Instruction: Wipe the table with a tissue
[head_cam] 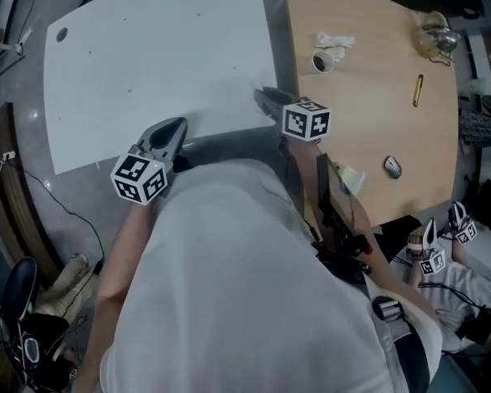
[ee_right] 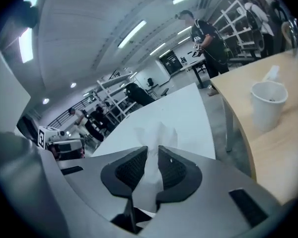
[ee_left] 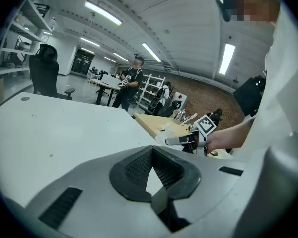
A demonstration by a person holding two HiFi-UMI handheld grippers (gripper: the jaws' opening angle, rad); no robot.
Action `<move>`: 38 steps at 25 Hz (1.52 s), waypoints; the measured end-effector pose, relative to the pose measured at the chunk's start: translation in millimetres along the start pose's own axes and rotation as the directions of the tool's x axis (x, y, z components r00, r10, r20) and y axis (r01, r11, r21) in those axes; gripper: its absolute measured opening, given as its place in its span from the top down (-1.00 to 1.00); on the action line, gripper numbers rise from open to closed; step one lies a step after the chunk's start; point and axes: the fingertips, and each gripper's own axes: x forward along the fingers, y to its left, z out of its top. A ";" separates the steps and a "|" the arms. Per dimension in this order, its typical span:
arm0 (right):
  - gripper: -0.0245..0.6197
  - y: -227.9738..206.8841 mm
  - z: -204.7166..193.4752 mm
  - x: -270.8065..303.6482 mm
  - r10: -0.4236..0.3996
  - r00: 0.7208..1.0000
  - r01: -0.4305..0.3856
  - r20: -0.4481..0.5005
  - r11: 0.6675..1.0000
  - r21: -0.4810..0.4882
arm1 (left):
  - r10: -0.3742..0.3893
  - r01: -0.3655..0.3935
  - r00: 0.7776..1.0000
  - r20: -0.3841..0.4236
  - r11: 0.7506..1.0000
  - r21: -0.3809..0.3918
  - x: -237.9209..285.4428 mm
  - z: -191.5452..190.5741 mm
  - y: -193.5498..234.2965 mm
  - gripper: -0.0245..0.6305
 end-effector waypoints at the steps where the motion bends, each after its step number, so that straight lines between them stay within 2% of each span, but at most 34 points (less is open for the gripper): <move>1: 0.69 5.3 1.8 5.1 -0.002 1.000 0.002 -0.011 1.000 -0.029 | 0.004 -0.004 1.000 0.002 1.000 -0.005 -4.8 0.2 4.0 0.91; 9: 0.69 13.1 16.3 28.2 -0.075 0.995 0.063 -0.067 0.984 -0.168 | 0.013 -0.012 1.000 0.019 0.999 -0.029 -24.7 3.8 28.1 0.91; 17: 0.70 -20.8 25.4 39.9 -0.210 0.975 0.193 -0.073 0.962 -0.193 | 0.041 -0.039 0.999 0.034 0.997 -0.067 -44.3 -3.4 53.0 0.91; 27: 0.70 -60.4 30.9 69.7 -0.337 0.923 0.247 -0.184 0.888 -0.389 | 0.088 -0.084 0.996 0.025 0.986 -0.143 -66.5 -22.6 76.2 0.91; 30: 0.70 -65.9 27.7 76.0 -0.353 0.912 0.249 -0.207 0.881 -0.402 | 0.093 -0.088 0.995 0.025 0.984 -0.153 -66.3 -23.1 78.9 0.91; 38: 0.72 -65.9 17.2 83.7 -0.416 0.883 0.256 -0.219 0.816 -0.518 | 0.078 -0.073 0.997 0.027 0.985 -0.154 -55.3 -19.7 78.1 0.91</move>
